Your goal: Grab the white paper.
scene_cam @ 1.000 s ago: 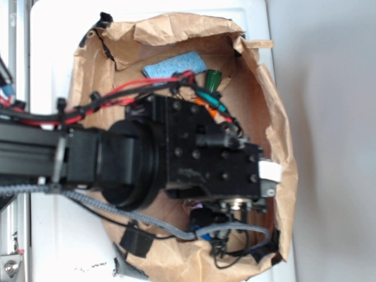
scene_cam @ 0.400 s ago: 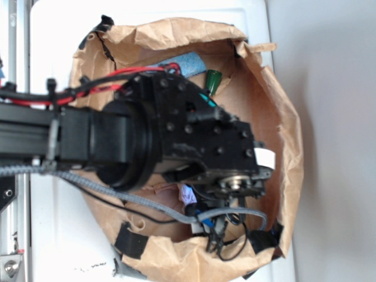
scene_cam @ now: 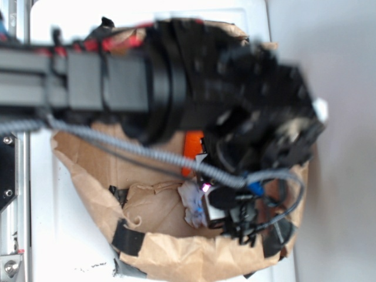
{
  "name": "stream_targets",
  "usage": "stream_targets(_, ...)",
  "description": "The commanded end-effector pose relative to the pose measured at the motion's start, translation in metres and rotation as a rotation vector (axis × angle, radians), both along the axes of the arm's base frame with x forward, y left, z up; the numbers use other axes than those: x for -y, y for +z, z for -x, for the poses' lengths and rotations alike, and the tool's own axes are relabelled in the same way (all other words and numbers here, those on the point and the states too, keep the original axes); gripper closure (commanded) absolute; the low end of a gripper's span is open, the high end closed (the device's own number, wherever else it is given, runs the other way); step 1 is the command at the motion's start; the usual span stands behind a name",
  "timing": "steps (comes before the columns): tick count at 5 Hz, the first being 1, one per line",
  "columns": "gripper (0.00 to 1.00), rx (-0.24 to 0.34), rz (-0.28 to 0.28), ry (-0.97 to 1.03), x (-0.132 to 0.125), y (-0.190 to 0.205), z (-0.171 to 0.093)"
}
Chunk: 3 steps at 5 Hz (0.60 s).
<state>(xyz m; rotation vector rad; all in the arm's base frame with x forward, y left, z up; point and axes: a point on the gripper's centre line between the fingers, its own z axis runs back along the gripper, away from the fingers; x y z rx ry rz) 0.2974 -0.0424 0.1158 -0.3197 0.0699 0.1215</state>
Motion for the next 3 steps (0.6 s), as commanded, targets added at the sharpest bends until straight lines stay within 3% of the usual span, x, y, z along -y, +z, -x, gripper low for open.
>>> stream_targets(1, 1.00, 0.093, 0.083, 0.025, -0.035, 0.067, -0.001)
stream_targets(2, 0.00, 0.111, 0.062, 0.025, -0.030, 0.053, -0.005)
stream_targets(3, 0.00, 0.127, 0.038, 0.028, -0.021, 0.033, -0.010)
